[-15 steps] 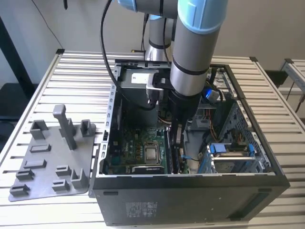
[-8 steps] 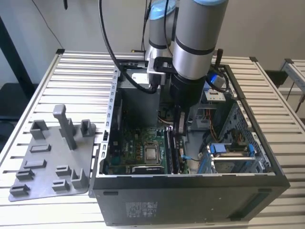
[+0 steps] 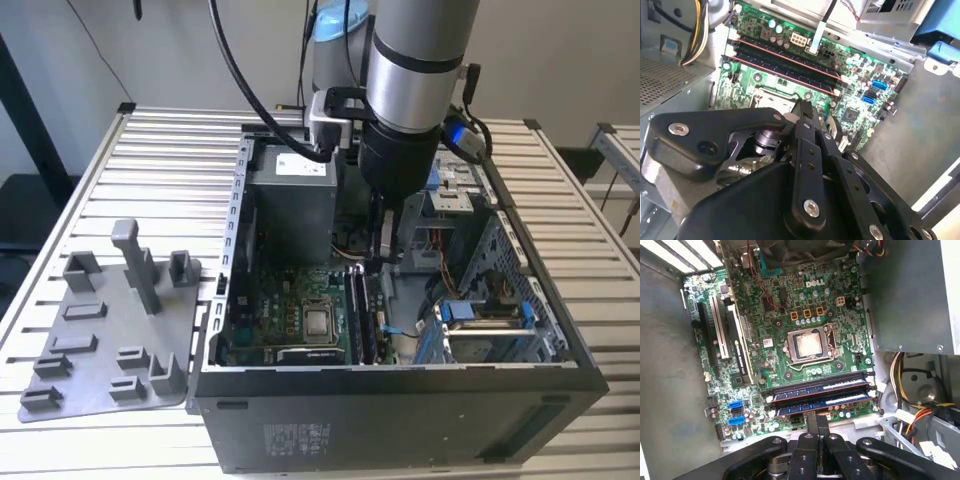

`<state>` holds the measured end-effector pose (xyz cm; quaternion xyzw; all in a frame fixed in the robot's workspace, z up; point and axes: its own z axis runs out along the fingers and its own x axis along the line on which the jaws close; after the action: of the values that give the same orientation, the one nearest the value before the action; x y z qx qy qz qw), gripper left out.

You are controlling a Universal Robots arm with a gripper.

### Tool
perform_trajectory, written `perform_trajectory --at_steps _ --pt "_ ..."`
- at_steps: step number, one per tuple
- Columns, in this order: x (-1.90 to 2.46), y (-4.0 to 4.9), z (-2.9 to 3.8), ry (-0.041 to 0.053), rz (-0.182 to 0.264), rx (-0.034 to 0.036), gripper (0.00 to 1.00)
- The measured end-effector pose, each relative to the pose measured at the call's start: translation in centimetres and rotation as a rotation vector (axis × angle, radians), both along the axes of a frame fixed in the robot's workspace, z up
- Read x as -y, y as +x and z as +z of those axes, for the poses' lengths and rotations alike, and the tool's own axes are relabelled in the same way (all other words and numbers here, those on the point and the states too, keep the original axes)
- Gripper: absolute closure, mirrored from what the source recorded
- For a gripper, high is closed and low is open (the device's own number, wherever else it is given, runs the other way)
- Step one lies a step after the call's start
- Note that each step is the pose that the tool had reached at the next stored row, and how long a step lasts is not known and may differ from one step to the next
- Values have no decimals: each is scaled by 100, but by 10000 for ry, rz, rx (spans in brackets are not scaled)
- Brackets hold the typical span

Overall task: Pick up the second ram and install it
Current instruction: 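Press down the second ram until it locks into place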

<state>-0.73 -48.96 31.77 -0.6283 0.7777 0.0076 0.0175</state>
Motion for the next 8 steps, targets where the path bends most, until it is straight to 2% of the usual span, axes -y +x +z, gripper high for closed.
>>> perform_trajectory --at_steps 8 --pt "0 0 5 24 0 -1 89"
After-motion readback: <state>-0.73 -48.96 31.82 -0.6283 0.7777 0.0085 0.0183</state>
